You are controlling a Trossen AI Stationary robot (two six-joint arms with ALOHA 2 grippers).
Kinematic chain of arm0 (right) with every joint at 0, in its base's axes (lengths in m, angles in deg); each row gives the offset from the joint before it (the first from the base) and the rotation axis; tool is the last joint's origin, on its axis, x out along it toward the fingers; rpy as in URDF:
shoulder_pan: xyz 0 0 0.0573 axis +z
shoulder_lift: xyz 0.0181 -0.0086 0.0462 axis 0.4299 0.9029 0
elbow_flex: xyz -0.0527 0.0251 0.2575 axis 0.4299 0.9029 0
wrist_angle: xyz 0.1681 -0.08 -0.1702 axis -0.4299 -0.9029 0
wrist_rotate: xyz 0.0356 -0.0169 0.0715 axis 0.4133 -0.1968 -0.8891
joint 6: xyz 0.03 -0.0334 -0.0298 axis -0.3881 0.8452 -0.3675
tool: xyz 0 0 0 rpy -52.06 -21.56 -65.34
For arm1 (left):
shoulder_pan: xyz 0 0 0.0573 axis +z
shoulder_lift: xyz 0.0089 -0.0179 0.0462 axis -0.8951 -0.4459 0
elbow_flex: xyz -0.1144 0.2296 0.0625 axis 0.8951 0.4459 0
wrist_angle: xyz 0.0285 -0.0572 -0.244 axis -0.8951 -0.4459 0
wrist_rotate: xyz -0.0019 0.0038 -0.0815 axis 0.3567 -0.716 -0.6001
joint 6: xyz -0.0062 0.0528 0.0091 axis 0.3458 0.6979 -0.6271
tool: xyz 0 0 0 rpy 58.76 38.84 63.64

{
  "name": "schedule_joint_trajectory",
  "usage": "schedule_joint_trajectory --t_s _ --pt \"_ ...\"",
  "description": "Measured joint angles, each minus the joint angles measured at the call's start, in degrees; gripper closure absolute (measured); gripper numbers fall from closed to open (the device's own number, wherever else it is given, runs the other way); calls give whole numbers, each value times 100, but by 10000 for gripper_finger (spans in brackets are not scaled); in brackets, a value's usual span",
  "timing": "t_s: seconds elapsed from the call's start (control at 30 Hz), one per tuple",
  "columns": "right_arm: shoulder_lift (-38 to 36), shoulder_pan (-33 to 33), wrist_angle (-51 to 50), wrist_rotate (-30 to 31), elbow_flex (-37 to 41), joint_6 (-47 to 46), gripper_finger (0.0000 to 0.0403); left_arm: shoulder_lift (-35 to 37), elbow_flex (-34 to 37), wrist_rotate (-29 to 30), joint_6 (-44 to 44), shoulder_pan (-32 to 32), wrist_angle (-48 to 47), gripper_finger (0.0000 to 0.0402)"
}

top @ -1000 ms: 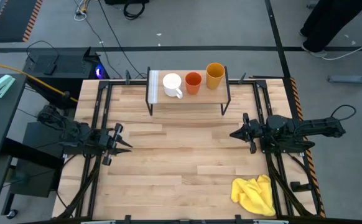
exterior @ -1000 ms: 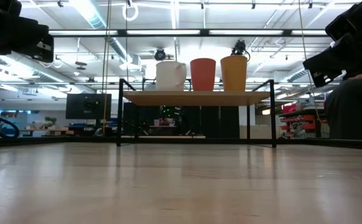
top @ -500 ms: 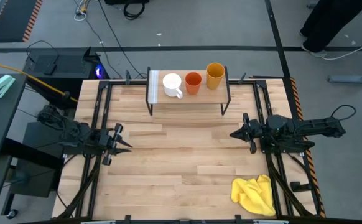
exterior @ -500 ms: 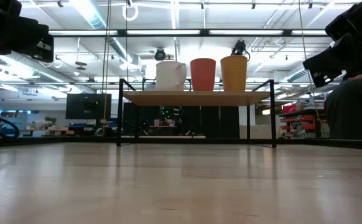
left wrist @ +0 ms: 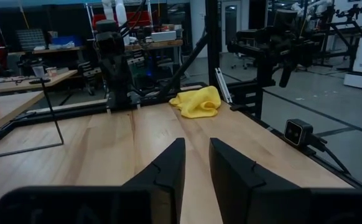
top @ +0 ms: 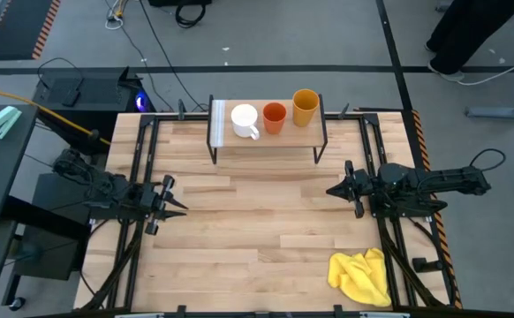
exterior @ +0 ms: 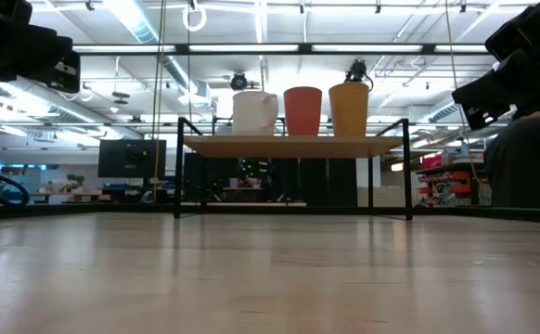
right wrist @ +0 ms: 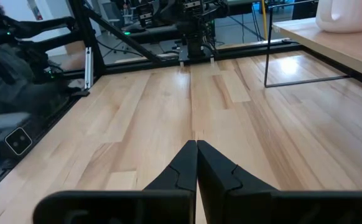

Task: Stack small to large cups/mugs on shelf
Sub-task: Return to Home Position

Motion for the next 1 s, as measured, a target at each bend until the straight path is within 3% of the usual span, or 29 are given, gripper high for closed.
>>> schedule_joint_trajectory --t_s 1.0 --pt "0 0 -1 0 2 0 388 0 0 0 0 -2 -2 323"
